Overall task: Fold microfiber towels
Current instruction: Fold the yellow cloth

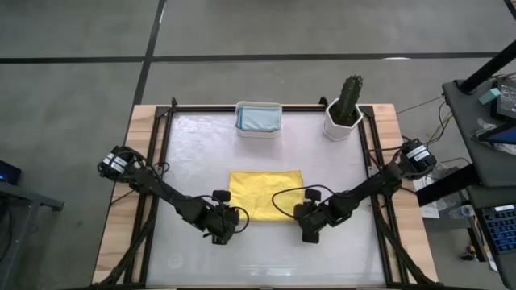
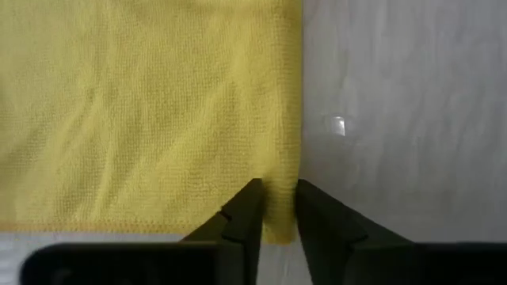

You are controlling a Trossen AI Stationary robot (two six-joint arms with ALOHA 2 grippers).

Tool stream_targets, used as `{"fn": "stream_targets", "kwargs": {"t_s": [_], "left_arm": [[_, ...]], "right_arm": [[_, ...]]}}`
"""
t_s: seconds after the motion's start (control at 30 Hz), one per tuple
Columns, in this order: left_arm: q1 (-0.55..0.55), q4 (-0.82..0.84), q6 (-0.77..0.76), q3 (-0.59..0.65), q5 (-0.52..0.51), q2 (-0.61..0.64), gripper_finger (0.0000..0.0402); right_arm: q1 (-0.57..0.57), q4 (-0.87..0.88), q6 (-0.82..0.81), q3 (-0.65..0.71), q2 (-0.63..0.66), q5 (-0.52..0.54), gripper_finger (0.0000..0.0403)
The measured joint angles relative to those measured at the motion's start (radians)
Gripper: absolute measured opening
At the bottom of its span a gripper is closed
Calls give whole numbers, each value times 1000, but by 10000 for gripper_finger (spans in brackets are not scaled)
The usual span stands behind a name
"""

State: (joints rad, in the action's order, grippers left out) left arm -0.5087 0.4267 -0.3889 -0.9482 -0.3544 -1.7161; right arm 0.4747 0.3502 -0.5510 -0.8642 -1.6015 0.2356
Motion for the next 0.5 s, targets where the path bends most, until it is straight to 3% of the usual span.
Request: {"fn": "stream_targets", "kwargs": {"t_s": [0.2,0.37,0.5], "left_arm": [[0,2,1,-1,4,0,5],[0,5,9,-15,63,7,5],[0,5,29,-19,136,30,1]], "right_arm": [[1,8,2,3,32,-9,57],[3,7,13,3,48,-56,16],[3,6,14,3,70,-86,9]]}}
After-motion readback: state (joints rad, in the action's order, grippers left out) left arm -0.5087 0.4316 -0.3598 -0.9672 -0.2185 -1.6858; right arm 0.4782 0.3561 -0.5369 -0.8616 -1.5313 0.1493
